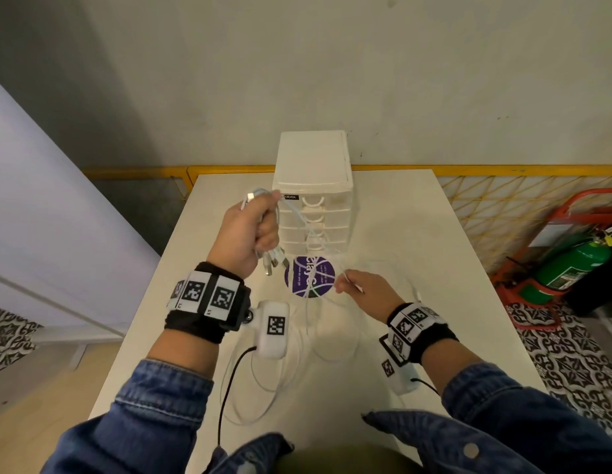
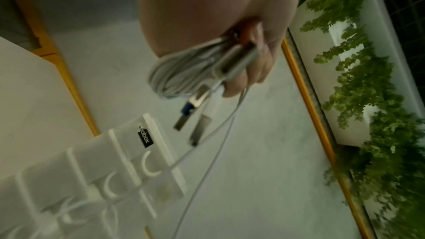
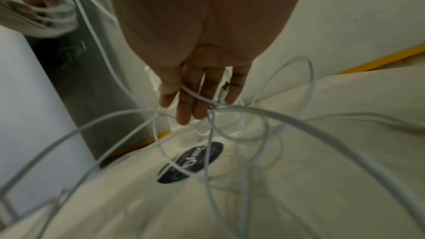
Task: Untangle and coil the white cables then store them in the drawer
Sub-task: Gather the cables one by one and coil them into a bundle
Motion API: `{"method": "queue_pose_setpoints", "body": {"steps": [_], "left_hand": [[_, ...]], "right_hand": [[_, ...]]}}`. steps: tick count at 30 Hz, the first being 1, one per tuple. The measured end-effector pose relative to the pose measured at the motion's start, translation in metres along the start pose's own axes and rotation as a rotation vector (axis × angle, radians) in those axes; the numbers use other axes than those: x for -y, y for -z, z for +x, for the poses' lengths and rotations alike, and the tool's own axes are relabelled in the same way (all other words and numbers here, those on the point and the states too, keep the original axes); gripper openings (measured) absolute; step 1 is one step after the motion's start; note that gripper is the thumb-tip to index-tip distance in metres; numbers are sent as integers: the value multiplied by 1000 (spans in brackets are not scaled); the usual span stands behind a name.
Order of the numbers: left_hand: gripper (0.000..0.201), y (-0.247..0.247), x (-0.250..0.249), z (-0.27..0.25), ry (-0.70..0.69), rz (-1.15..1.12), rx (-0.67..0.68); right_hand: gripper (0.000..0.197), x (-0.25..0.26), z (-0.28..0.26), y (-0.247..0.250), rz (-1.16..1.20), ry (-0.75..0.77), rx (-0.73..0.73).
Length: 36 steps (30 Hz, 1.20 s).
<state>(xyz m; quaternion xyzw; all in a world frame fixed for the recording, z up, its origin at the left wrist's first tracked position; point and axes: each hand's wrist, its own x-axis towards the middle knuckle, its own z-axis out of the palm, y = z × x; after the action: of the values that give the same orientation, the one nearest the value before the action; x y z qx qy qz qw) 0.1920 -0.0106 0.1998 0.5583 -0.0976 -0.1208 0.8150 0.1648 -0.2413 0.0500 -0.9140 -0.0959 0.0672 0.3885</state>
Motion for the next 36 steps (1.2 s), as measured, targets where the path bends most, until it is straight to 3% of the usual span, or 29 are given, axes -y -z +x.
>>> {"method": "queue_pose_setpoints", "body": {"steps": [3,6,10,12,15,17,21,23,25,27,31,36], "left_hand": [[33,10,-14,1,-84,-91,-11],[33,14,-21,1,-47,66,-76],[30,-4,-5,-2,96,233,-53],[31,-14,4,-2,136,243,-49],[32,-25,11,-2,150,287,-57],[33,-27,11,-3,151,288,-62],[32,-20,9,-9,200,397,-29],[32,-21,16,-14,290,528,67],[38,-28,27,-20,383,583,203],[42,-36,34,-25,414,510,314],[33,-40,25,-22,333,78,421],[40,-40,18,-16,148,-300,335]], "right_hand": [[15,-33,-9,3,-94,-183,6],[26,-43,-16,11,3,-248,-101],[49,0,-8,27,208,-53,-410],[49,33,-5,35,299,80,-398],[49,80,-3,37,431,167,-177],[35,96,0,32,451,192,-105],[15,95,3,37,462,188,-326],[11,93,7,49,488,232,-464],[13,96,12,57,461,283,-479],[17,95,17,54,380,294,-434],[35,73,14,35,266,218,-328],[24,59,1,6,195,147,-268]]}}
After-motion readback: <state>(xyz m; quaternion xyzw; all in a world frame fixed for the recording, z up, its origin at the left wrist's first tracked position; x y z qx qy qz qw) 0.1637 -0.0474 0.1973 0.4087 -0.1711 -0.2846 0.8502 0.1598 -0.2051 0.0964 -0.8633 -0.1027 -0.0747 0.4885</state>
